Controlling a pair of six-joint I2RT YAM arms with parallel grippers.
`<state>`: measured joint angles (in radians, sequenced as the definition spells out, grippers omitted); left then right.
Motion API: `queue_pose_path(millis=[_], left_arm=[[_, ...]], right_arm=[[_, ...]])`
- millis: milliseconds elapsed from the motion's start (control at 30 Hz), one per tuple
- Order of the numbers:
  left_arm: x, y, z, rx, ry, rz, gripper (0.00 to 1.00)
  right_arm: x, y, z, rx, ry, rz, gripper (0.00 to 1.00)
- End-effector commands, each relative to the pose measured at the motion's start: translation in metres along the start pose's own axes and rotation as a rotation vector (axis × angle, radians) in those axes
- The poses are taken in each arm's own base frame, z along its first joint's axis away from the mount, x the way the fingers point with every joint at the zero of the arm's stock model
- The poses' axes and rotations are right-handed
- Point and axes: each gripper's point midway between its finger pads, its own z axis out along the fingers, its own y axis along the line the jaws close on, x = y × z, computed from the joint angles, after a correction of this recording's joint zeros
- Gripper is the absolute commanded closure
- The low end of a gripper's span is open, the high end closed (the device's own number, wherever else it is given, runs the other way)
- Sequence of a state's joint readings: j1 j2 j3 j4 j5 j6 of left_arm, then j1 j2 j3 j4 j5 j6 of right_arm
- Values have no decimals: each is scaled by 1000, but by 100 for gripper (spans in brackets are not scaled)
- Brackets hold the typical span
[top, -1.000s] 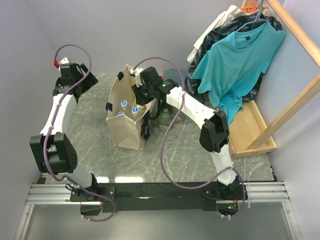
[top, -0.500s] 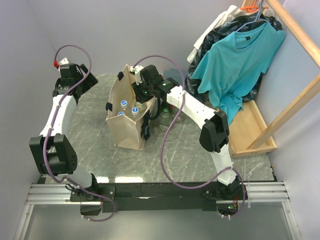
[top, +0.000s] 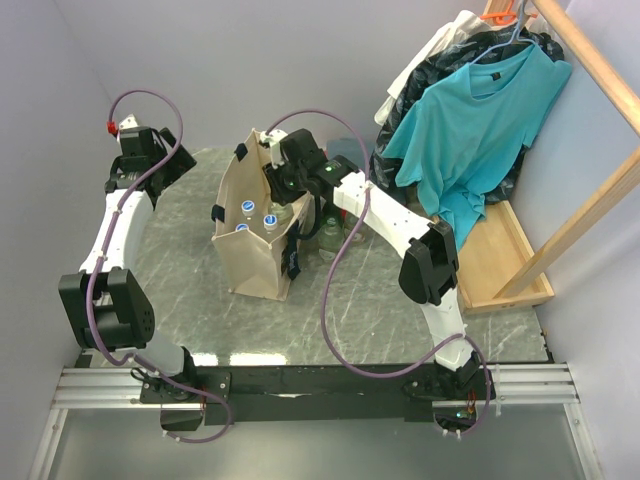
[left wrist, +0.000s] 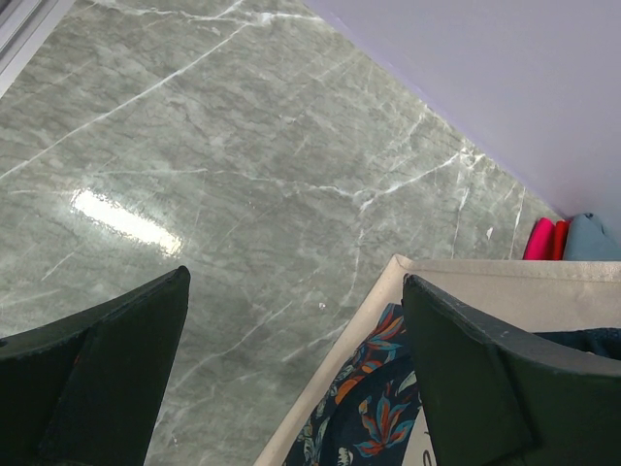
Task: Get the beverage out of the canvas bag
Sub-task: Adjust the drink in the canvas bag.
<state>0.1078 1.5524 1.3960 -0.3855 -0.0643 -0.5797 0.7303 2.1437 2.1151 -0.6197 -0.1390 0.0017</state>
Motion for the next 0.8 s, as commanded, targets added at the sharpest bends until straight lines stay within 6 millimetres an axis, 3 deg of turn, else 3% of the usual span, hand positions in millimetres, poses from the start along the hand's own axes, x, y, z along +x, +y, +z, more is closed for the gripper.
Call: queue_pose_path(millis=[0, 467, 767], left_arm=[[-18, -9, -14, 38, -55, 10, 4], [-16, -9, -13, 41, -49, 6, 4], [-16, -9, -14, 46, -50, 5, 4]], right_arm=[[-116, 7, -62, 0, -373, -53, 100], [-129, 6, -73, 11, -435, -53, 100], [-120, 7, -60, -1, -392, -58, 100]])
